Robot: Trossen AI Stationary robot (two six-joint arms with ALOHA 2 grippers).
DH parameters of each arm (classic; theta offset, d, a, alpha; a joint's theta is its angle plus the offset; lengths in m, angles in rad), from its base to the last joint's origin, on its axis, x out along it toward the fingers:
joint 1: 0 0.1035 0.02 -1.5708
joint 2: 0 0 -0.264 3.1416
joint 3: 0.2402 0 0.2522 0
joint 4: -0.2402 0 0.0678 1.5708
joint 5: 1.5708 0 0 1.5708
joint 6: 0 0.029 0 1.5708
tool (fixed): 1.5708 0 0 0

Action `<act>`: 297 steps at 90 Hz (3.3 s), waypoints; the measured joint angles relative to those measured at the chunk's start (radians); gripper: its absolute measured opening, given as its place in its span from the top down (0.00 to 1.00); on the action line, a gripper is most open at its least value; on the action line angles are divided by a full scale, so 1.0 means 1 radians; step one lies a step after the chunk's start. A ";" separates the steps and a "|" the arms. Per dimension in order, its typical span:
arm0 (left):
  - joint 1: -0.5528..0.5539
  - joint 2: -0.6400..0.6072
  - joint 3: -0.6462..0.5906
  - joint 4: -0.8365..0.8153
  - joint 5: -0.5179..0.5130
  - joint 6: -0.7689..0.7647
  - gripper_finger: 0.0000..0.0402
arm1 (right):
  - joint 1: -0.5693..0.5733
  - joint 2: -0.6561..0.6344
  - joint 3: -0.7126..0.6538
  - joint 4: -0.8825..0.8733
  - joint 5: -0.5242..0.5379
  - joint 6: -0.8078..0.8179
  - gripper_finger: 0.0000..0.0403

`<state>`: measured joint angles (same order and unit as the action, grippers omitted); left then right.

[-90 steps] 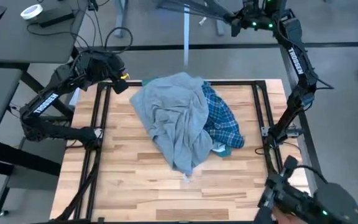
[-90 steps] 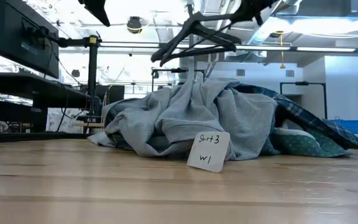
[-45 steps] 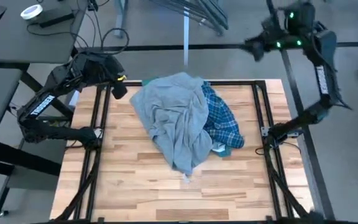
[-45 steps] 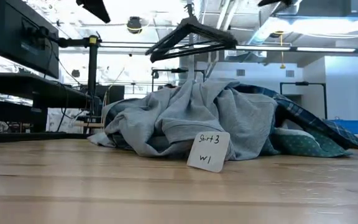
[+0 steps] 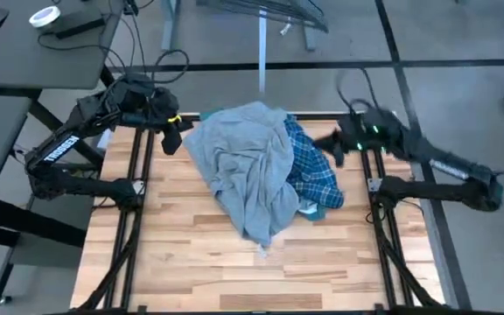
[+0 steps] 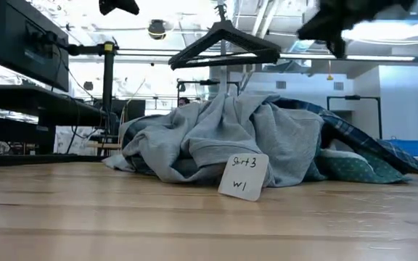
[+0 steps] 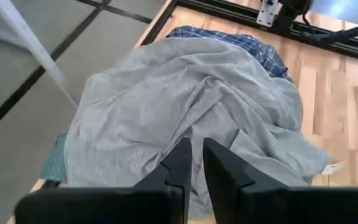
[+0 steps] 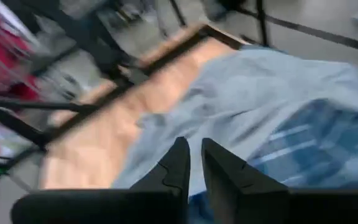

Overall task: Hang clothes
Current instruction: Return to Home Position

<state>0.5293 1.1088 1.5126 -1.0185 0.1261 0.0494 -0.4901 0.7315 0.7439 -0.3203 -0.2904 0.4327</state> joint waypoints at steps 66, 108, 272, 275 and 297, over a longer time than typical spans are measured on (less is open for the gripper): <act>-0.100 -0.003 0.000 0.025 0.005 -0.242 0.94 | 0.156 -0.731 -0.692 0.286 0.126 -0.052 0.91; -0.217 -0.018 -0.139 0.149 0.009 -0.125 0.94 | 0.174 -0.584 -0.735 0.357 0.186 -0.120 0.91; -0.364 -1.082 -1.503 1.026 -0.129 -0.125 0.94 | 0.174 -0.554 -0.737 0.358 0.183 -0.119 0.91; -0.363 -1.077 -1.504 1.026 -0.129 -0.125 0.94 | 0.174 -0.554 -0.737 0.357 0.183 -0.119 0.91; -0.362 -0.977 -1.504 1.025 -0.129 -0.124 0.94 | 0.174 -0.554 -0.737 0.358 0.183 -0.119 0.91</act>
<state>0.1669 0.1317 0.0087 0.0063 -0.0032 -0.0750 -0.3161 0.1776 0.0067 0.0376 -0.1078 0.3138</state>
